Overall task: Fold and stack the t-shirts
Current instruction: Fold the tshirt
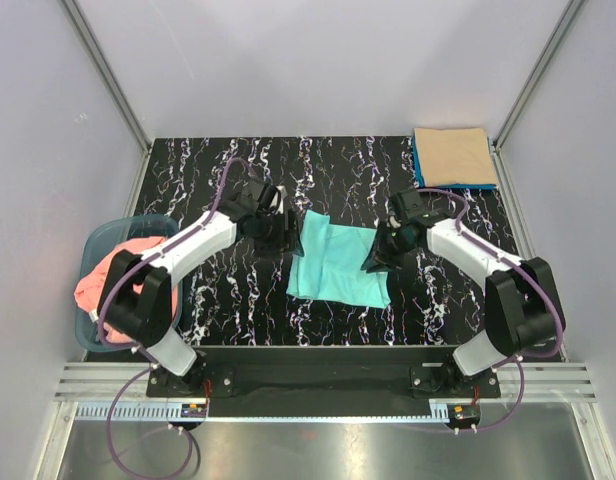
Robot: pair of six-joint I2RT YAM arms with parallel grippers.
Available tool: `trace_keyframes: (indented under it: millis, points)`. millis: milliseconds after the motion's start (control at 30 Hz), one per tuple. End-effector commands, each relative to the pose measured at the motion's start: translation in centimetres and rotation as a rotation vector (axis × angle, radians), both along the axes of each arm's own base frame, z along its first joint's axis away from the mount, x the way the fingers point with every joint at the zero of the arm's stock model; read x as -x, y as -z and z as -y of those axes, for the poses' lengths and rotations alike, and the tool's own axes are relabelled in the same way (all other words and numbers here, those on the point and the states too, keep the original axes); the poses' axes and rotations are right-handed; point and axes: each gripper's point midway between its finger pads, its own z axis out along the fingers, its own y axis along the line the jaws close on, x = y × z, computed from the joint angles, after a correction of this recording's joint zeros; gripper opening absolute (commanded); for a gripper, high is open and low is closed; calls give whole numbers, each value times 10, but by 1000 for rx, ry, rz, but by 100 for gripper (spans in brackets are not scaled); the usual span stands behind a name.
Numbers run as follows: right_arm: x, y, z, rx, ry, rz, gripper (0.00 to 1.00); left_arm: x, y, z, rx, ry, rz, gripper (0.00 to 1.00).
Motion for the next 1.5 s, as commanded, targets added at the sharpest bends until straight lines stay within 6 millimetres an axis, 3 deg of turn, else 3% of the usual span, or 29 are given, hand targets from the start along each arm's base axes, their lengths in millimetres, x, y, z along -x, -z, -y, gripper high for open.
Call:
trace_keyframes:
  millis: [0,267,400,567,800,1133,1200,1300,1467]
  points:
    - [-18,-15,0,-115,-22,78,22,-25,-17,23,73,54,94,71]
    - [-45,-3,2,-199,-26,48,7,-35,10,34,54,72,45,68]
    - [-49,7,5,-191,-29,16,1,-40,10,41,70,83,49,65]
    - [-55,22,17,-175,-7,-1,0,-43,10,47,88,87,38,56]
    - [-60,36,17,-186,-22,-15,0,-40,13,52,103,83,-4,38]
    - [-61,61,21,-163,-9,-47,0,-39,15,55,69,82,-45,35]
    - [-61,65,22,-158,-5,-50,0,-38,18,55,52,85,-47,30]
    - [-59,67,23,-154,-1,-56,0,-40,19,55,22,88,-42,3]
    - [-59,72,27,-128,20,-65,0,-41,7,64,-47,54,-24,0]
